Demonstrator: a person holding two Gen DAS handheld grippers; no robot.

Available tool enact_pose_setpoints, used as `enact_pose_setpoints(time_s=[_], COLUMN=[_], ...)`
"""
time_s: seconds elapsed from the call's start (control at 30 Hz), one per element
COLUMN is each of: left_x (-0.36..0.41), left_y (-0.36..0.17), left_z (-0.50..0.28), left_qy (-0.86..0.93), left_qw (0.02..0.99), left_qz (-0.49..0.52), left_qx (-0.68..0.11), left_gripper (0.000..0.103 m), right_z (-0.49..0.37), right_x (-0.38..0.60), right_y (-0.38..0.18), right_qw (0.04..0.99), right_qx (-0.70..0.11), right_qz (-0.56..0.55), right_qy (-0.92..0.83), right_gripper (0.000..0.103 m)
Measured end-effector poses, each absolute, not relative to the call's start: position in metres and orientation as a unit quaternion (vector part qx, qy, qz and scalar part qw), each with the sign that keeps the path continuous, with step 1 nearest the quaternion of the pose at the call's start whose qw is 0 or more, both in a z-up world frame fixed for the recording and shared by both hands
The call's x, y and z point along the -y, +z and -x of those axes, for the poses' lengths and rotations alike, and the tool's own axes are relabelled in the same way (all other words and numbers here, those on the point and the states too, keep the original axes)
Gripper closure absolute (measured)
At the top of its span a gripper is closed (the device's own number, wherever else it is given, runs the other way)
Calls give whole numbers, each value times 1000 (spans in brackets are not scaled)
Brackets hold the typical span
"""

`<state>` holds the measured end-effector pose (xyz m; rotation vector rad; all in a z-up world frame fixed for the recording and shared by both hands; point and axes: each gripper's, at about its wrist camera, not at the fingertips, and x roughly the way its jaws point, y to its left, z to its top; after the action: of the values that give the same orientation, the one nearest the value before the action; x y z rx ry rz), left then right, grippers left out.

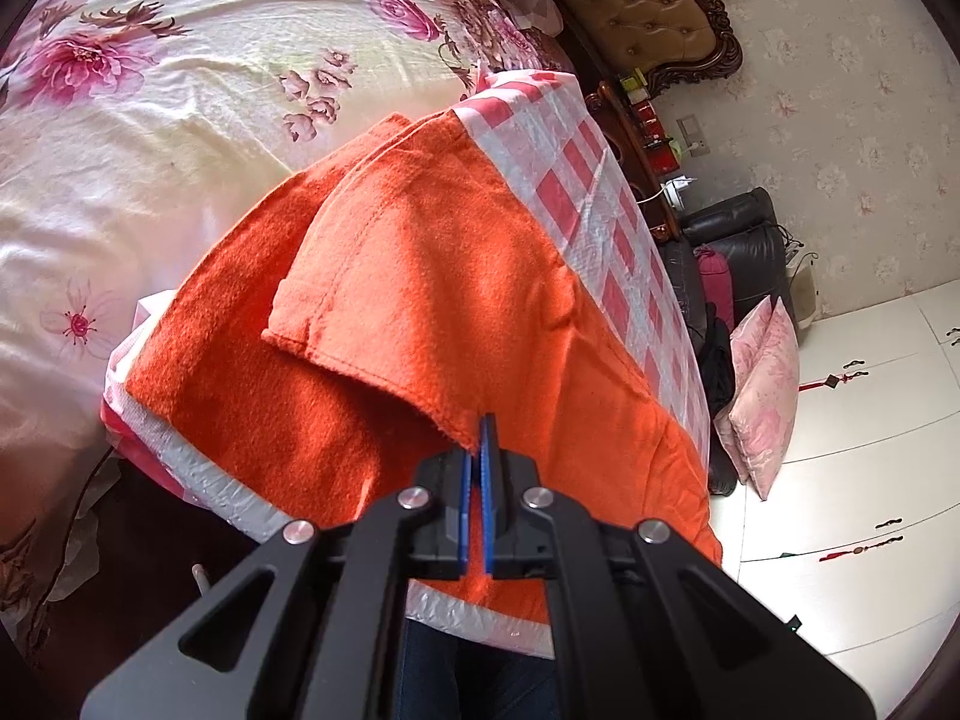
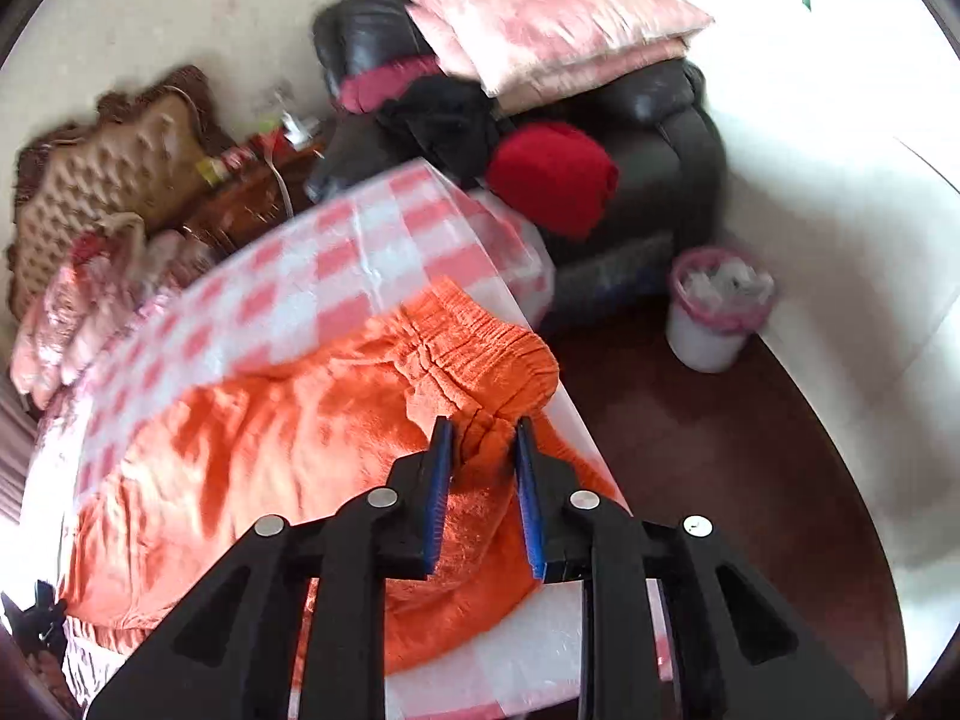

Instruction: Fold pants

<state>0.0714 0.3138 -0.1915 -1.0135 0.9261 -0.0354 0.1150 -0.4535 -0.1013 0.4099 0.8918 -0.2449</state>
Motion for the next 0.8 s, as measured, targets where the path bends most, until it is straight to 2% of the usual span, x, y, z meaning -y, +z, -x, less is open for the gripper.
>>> enact_pose_setpoints(time_s=[0.07,0.13,0.17,0.2,0.27,0.3,0.33,0.37,0.4,0.47,0.7,0.8], left_x=[-316,-321,-324,-329,-337,-341,-343,-346,-348,-348,-346,-348], left_y=[-197,-201,-204,-206,-207,-207,-208,-210,-211,-208,-130,-151], left_z=[-70,-69,-68,-67,-68,-69,-70,-71,-73,-78,-72,-50], left_qy=[-14,-12,-9,-4,-1,2,4,7,7,9,8,18], left_qw=[768,761,757,752,748,748,747,744,743,748,818,802], left_qz=[475,488,497,508,519,521,523,527,528,517,424,433], left_qx=[-430,-428,-424,-420,-414,-411,-410,-410,-411,-417,-388,-411], left_gripper=[97,81,66,64,64,65,65,70,86,101,102,102], right_z=[-119,-119,-120,-120,-122,-124,-124,-125,-127,-127,-116,-108], right_x=[461,469,470,470,471,470,469,466,462,457,460,457], right_y=[-119,-133,-138,-141,-147,-149,-149,-147,-144,-138,-91,-98], right_qw=[852,839,839,839,837,834,833,838,842,846,864,864], right_qx=[-455,-464,-463,-463,-466,-467,-470,-470,-469,-469,-430,-443], right_qz=[-224,-259,-262,-262,-269,-279,-277,-262,-249,-235,-249,-218], right_qy=[-128,-121,-116,-113,-106,-90,-90,-95,-96,-99,-81,-99], right_gripper=[64,39,38,38,58,75,78,81,82,83,86,86])
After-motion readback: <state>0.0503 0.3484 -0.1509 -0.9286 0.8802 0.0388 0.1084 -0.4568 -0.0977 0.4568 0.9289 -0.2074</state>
